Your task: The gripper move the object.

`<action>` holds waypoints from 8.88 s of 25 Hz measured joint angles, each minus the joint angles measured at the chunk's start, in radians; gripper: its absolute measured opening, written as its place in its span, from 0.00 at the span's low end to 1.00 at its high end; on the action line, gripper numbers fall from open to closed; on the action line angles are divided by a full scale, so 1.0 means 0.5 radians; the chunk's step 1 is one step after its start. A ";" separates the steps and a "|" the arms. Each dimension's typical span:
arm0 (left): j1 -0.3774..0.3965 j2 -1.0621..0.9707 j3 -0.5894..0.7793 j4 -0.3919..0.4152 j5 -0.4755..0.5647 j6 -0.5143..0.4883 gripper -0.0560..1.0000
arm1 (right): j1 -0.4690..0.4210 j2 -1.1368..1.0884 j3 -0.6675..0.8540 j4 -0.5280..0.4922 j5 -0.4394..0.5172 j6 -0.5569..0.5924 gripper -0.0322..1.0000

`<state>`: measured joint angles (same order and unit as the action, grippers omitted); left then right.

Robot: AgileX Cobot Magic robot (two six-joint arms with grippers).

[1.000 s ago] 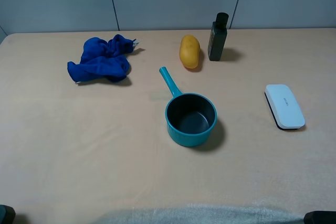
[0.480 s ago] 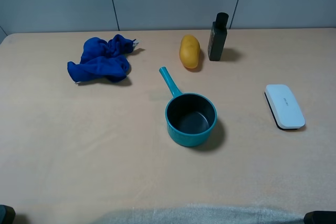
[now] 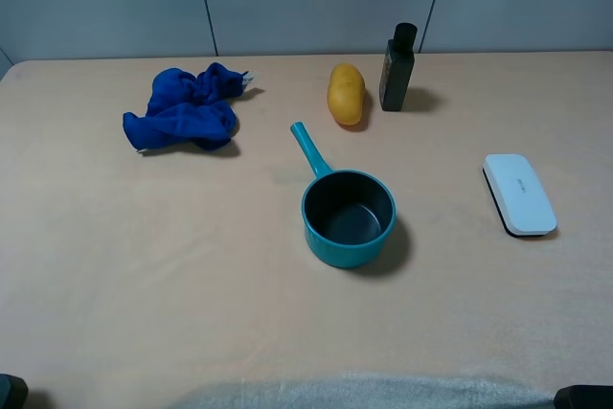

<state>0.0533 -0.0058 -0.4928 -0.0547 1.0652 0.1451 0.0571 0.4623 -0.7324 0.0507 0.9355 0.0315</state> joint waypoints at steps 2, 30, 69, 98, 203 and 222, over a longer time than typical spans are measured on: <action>0.000 0.000 0.000 0.000 0.000 0.000 0.95 | 0.000 0.129 -0.081 0.000 -0.007 -0.008 0.70; 0.000 0.000 0.000 0.000 0.000 0.000 0.95 | 0.310 1.739 -1.147 -0.158 0.223 0.044 0.70; 0.000 0.000 0.000 0.000 0.000 0.000 0.95 | 0.498 3.228 -2.561 -0.077 0.502 0.097 0.70; 0.000 0.000 0.000 0.000 0.000 0.000 0.95 | 0.520 3.669 -2.662 -0.068 0.382 0.164 0.70; 0.000 0.000 0.000 0.000 0.000 0.002 0.94 | 1.151 3.173 -2.591 -0.046 0.595 0.344 0.32; 0.000 0.000 0.000 0.000 0.000 0.002 0.94 | 1.748 3.049 -2.450 -0.072 0.605 0.461 0.32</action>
<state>0.0533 -0.0058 -0.4928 -0.0547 1.0652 0.1459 0.9310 1.9869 -1.9574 0.0148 1.2382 0.2621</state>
